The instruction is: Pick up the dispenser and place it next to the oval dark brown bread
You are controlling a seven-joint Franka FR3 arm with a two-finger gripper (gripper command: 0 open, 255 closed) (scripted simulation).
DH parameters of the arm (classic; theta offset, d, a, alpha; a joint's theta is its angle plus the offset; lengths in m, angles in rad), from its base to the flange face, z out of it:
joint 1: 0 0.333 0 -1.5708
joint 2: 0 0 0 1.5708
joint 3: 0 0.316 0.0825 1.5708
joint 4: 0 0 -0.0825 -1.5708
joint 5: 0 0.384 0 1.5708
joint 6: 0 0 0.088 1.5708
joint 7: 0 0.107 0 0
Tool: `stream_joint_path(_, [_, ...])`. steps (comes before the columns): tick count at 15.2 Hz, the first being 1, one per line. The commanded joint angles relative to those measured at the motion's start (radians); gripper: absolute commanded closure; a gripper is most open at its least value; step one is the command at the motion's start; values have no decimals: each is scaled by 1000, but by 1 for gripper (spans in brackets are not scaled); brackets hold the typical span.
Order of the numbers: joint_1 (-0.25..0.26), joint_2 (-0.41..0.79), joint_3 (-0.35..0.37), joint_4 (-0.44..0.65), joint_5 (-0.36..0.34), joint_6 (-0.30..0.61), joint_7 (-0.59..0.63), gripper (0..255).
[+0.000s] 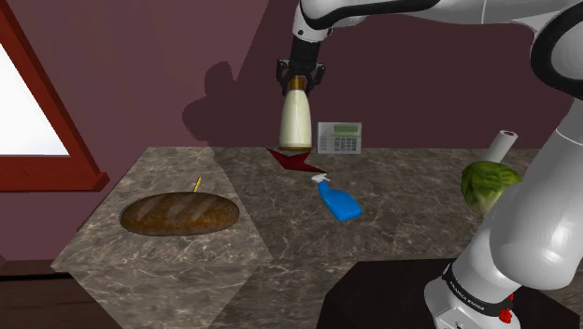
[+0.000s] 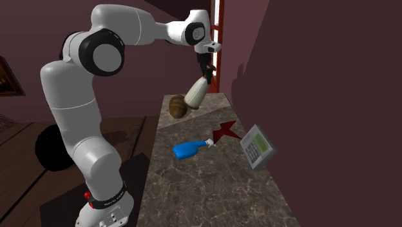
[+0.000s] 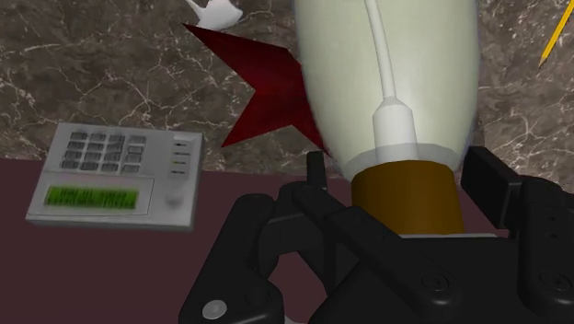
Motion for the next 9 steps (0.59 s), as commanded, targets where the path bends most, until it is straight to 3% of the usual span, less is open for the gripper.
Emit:
stream_joint_path(1, [24, -19, 21, -17, -11, -1, 49, 255])
stream_joint_path(9, [109, -65, 107, -70, -46, 0, 229, 255])
